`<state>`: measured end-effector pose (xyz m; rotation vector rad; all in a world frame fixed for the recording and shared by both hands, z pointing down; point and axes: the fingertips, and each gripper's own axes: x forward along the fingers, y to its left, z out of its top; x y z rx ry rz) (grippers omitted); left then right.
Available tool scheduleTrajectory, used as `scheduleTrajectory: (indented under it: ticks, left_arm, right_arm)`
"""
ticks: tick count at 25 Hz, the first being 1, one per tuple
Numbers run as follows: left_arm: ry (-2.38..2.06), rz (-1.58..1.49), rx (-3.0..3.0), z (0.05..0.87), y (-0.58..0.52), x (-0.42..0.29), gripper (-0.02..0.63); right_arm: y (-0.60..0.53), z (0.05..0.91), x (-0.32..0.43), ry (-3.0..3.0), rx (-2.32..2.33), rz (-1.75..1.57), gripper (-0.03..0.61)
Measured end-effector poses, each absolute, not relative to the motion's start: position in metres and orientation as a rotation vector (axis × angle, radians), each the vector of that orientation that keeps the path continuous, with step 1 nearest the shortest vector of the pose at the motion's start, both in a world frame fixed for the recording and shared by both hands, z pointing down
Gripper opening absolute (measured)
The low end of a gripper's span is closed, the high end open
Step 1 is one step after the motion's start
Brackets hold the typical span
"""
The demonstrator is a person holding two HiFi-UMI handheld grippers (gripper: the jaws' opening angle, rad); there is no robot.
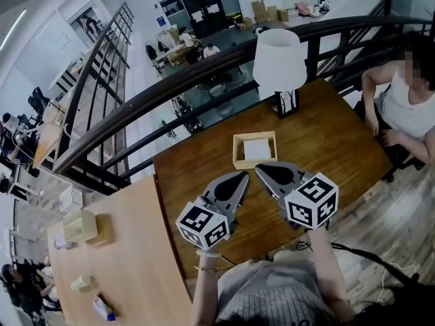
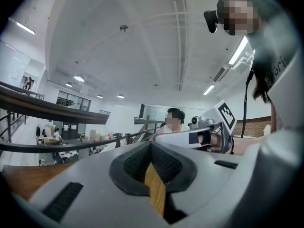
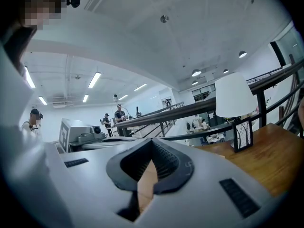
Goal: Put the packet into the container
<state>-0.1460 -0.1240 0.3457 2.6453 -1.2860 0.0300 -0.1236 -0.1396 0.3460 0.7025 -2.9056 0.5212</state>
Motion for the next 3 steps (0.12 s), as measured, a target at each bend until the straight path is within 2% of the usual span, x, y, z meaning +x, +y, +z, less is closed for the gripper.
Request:
scheduleTrajectory:
  ticks: [3]
  left_arm:
    - [-1.288, 0.030, 2.645, 0.3451, -0.1235, -0.1466, 0.005]
  right_arm:
    - [-0.1390, 0.3463, -0.1251, -2.906, 0.695, 0.523, 0.011]
